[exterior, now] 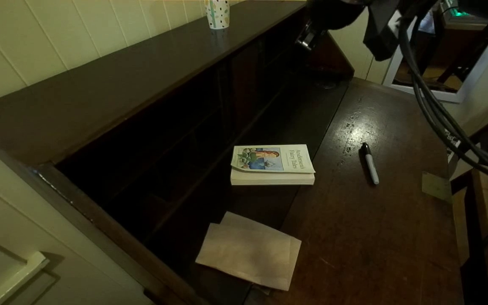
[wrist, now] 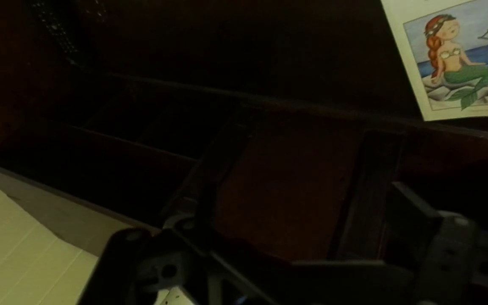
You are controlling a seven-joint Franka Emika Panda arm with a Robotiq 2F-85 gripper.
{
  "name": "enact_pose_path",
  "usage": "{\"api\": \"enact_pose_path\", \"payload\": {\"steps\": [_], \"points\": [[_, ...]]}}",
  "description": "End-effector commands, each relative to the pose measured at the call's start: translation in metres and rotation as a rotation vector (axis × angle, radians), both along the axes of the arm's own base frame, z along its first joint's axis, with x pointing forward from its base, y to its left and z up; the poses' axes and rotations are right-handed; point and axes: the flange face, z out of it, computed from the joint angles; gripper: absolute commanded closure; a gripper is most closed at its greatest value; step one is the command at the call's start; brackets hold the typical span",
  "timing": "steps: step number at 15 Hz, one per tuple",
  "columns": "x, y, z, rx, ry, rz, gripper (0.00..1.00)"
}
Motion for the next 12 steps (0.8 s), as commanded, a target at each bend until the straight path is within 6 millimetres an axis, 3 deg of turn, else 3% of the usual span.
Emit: {"api": "enact_pose_path", "payload": {"steps": [1,10,11,12], "points": [[0.017,-0.005,-0.015,0.072,-0.081,-0.010,0.00],[0.056,-0.020,-0.032,0.119,-0.239,0.006,0.00],[0.042,-0.018,-0.027,0.097,-0.209,-0.003,0.00],[0.045,-0.019,-0.029,0.101,-0.215,-0.005,0.00]]}}
